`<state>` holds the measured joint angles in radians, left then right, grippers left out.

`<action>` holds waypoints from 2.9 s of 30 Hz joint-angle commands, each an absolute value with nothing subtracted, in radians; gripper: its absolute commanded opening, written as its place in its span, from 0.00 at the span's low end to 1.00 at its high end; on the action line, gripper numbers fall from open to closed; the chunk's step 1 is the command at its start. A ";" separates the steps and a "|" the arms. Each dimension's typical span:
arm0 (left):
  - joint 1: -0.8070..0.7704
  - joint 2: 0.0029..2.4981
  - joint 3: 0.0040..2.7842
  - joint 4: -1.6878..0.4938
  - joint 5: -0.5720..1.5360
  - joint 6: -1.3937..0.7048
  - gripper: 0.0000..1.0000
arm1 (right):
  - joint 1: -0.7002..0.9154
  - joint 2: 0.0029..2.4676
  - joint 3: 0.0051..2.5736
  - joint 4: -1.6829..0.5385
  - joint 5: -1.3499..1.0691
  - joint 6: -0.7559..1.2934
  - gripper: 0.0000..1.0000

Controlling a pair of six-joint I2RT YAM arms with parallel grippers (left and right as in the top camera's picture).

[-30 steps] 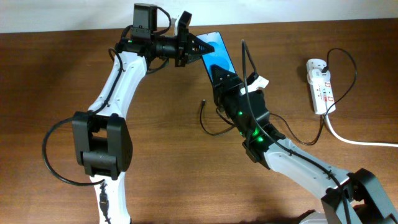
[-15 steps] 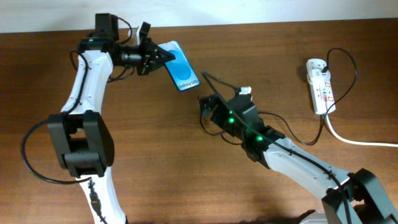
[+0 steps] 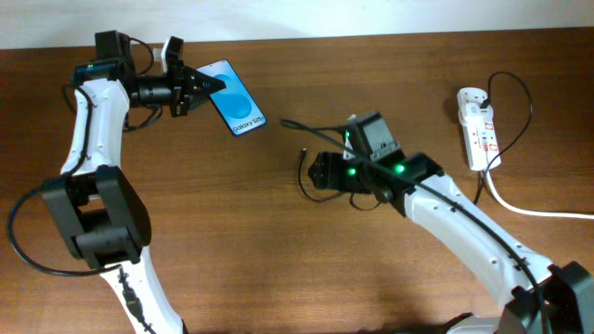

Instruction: Plug charger to phone and switch on socket

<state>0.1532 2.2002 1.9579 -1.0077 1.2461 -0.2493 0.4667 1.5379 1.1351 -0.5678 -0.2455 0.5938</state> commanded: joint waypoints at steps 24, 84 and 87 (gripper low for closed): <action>0.212 2.193 1.965 -1.016 1.305 -0.230 0.00 | 0.464 2.006 1.177 -0.140 -0.228 0.715 0.33; 0.030 2.193 1.965 -0.951 1.574 -0.117 0.00 | 0.339 1.393 1.097 -0.403 -0.939 0.538 0.04; 0.031 2.193 1.965 -0.950 1.574 -0.117 0.00 | 0.381 1.409 1.058 -0.262 -0.931 0.651 0.04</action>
